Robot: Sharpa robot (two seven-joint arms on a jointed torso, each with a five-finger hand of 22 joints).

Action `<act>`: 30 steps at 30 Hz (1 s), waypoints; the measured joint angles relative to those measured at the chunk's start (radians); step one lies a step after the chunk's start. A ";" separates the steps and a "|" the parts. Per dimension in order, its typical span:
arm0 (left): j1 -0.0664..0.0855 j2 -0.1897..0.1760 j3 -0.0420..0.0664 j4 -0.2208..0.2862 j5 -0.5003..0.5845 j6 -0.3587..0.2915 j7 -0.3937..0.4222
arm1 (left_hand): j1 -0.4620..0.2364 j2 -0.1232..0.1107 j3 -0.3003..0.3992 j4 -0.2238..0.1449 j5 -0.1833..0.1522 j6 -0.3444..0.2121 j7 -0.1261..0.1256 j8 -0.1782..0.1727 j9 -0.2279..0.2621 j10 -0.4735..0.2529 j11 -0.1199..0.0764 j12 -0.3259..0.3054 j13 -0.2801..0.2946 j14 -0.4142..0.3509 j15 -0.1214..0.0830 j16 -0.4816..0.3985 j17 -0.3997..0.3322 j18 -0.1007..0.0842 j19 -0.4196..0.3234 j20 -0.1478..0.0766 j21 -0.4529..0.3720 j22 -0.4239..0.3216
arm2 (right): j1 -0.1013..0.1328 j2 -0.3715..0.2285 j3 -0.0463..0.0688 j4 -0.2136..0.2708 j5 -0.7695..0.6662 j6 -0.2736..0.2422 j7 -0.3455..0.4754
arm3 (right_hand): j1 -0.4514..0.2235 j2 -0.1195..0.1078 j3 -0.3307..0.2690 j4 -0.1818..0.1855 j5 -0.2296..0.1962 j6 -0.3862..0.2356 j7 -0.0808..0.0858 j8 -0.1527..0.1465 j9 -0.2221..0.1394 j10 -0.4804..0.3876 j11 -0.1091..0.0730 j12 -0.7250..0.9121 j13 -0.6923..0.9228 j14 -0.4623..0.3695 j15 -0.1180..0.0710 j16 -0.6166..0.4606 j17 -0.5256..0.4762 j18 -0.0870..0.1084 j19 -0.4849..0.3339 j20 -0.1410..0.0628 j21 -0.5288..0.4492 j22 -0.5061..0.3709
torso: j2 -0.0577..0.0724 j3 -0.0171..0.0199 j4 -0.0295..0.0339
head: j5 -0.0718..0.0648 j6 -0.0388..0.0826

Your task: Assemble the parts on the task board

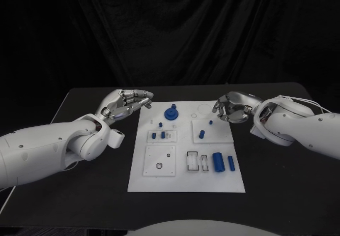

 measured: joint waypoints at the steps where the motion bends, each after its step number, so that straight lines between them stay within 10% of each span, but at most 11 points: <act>1: -0.002 0.000 0.000 0.002 0.009 0.009 0.002 | 0.001 0.001 -0.003 0.000 0.000 -0.003 -0.003 0.000 -0.001 -0.006 -0.001 0.000 -0.001 -0.002 0.000 0.000 -0.002 0.000 -0.001 0.001 -0.002 -0.002 | -0.001 0.001 0.000 0.000 -0.023 0.002 -0.007 | -0.007 -0.007 0.010 -0.004 -0.006 -0.003 0.003 0.000 -0.001 -0.014 0.001 -0.010 -0.009 -0.003 0.003 0.001 -0.003 0.000 -0.002 0.002 0.004 0.000 | 0.000 -0.0008 0.0006 | -0.002 0.001; 13: -0.023 -0.001 0.000 0.009 0.063 0.078 0.012 | 0.014 0.014 -0.014 -0.011 0.001 -0.022 -0.001 0.000 -0.003 -0.035 0.008 0.020 -0.009 -0.014 0.007 -0.004 -0.012 0.000 0.004 0.011 -0.008 -0.020 | -0.017 0.011 0.000 0.005 -0.222 0.005 -0.053 | -0.047 -0.036 0.047 -0.022 -0.020 -0.021 0.007 0.000 -0.009 -0.099 0.022 -0.089 -0.087 -0.014 0.018 0.021 -0.019 0.000 -0.003 0.019 0.031 0.000 | 0.009 -0.0088 0.0084 | -0.017 0.013; 30: -0.040 0.002 0.000 0.002 0.077 0.121 0.014 | 0.022 0.022 -0.023 -0.021 0.008 -0.033 -0.004 0.000 -0.004 -0.058 0.010 0.036 -0.016 -0.014 0.015 -0.004 -0.018 0.000 0.011 0.025 -0.012 -0.033 | -0.035 0.014 0.000 0.014 -0.299 -0.005 -0.062 | -0.079 -0.043 0.062 -0.037 -0.055 -0.037 0.005 -0.014 -0.022 -0.145 0.040 -0.134 -0.151 -0.027 0.034 0.032 -0.042 0.000 -0.008 0.038 0.040 0.000 | 0.005 -0.0084 0.0070 | -0.019 0.004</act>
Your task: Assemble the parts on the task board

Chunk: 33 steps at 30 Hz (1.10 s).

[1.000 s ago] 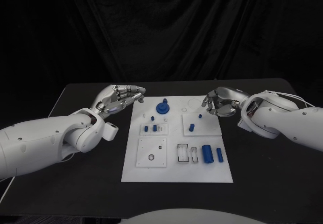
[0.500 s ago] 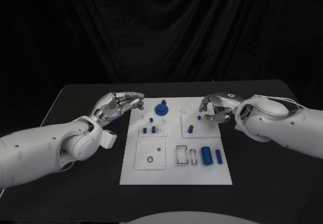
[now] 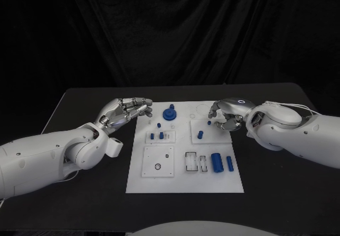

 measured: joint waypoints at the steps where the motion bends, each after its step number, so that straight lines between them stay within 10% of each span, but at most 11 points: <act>1: -0.001 0.000 0.000 0.000 0.000 0.001 0.000 | 0.000 0.000 0.000 0.000 0.000 0.000 0.000 0.000 0.000 0.000 0.000 0.000 0.000 0.000 0.000 0.000 0.000 0.000 0.000 0.000 0.000 0.000 | -0.001 0.000 0.000 0.000 -0.001 -0.001 0.000 | -0.002 0.002 0.000 0.000 -0.003 0.000 0.000 0.000 0.000 0.000 0.000 0.000 -0.002 0.000 0.000 0.000 -0.001 0.000 0.000 0.000 0.000 0.000 | 0.000 0.0001 -0.0001 | 0.000 0.000; 33: -0.025 0.006 0.000 -0.021 0.003 0.031 0.001 | 0.019 0.027 -0.005 -0.022 0.053 -0.014 0.007 0.000 -0.002 -0.031 0.015 0.027 -0.015 -0.007 0.014 0.001 -0.014 0.000 0.003 0.018 0.000 -0.027 | -0.039 0.047 0.000 -0.053 -0.013 -0.034 0.028 | -0.016 0.017 -0.008 0.011 -0.022 0.011 0.010 -0.024 -0.017 0.047 -0.004 -0.010 -0.064 -0.004 0.003 0.005 -0.038 0.000 -0.004 0.004 -0.007 0.000 | 0.001 -0.0011 -0.0015 | -0.001 -0.006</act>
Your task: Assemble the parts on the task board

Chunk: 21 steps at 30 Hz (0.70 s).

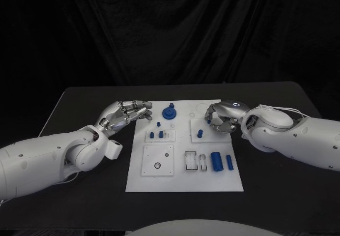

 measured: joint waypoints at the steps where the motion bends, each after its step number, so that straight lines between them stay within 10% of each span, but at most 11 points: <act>1: -0.001 0.000 0.000 0.000 0.000 0.001 0.000 | 0.000 0.000 0.000 0.000 0.000 0.000 0.000 0.000 0.000 0.000 0.000 0.000 0.000 0.000 0.000 0.000 0.000 0.000 0.000 0.000 0.000 0.000 | -0.001 0.001 0.000 -0.001 0.000 -0.001 0.001 | 0.000 0.000 0.000 0.000 0.000 0.000 0.000 0.000 -0.001 0.000 0.000 0.000 -0.003 0.000 0.000 0.000 -0.001 0.000 0.000 0.000 0.000 0.000 | 0.000 -0.0001 0.0000 | 0.000 0.000; 21: -0.006 0.003 0.000 -0.003 0.000 0.014 0.000 | 0.004 0.012 0.003 -0.003 0.031 0.000 0.000 0.008 0.000 -0.004 0.004 0.011 -0.008 0.000 0.007 0.000 -0.005 0.000 0.000 0.007 0.000 -0.010 | -0.008 0.016 0.000 -0.024 0.005 -0.015 0.018 | 0.040 0.039 0.016 -0.025 0.078 0.119 -0.012 0.021 0.024 0.109 -0.023 -0.027 -0.079 0.005 -0.013 0.014 -0.011 0.000 0.016 -0.016 0.034 0.000 | -0.001 -0.0008 -0.0001 | 0.001 -0.007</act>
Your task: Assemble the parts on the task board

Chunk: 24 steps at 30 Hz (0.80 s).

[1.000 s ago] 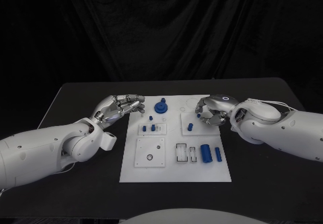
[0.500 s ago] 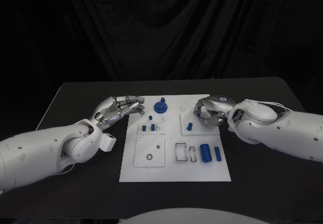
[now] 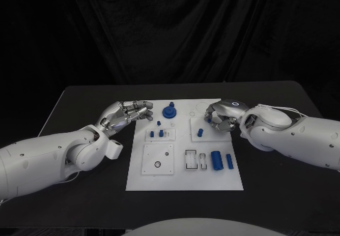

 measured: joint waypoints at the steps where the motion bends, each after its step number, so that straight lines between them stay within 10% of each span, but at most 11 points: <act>1: 0.000 0.000 0.000 0.000 0.000 0.001 0.000 | 0.000 0.000 0.000 0.000 0.003 0.000 0.000 0.000 0.000 0.000 0.000 0.000 -0.001 0.000 0.000 0.000 0.000 0.000 0.000 0.000 0.000 -0.001 | 0.000 0.000 0.000 0.000 0.000 -0.001 0.000 | 0.000 0.000 0.000 0.000 0.000 0.000 0.000 0.000 0.001 0.003 0.003 0.000 -0.001 0.000 0.000 0.000 -0.001 0.000 0.000 0.000 0.000 0.000 | 0.000 0.0000 -0.0001 | 0.000 -0.001; 24: -0.011 0.007 0.000 -0.008 0.000 0.016 0.000 | -0.004 0.011 0.003 -0.003 0.021 -0.004 0.004 0.004 0.000 -0.004 0.003 0.008 -0.007 0.000 0.007 0.000 -0.004 0.000 0.000 0.007 0.000 -0.008 | -0.002 0.011 -0.001 -0.022 0.002 -0.022 0.017 | 0.035 0.034 -0.036 -0.002 -0.094 0.033 -0.015 0.024 0.045 0.079 -0.017 -0.009 -0.041 -0.010 -0.018 -0.004 -0.045 0.000 0.004 -0.011 0.004 0.000 | 0.000 0.0007 -0.0012 | 0.004 -0.009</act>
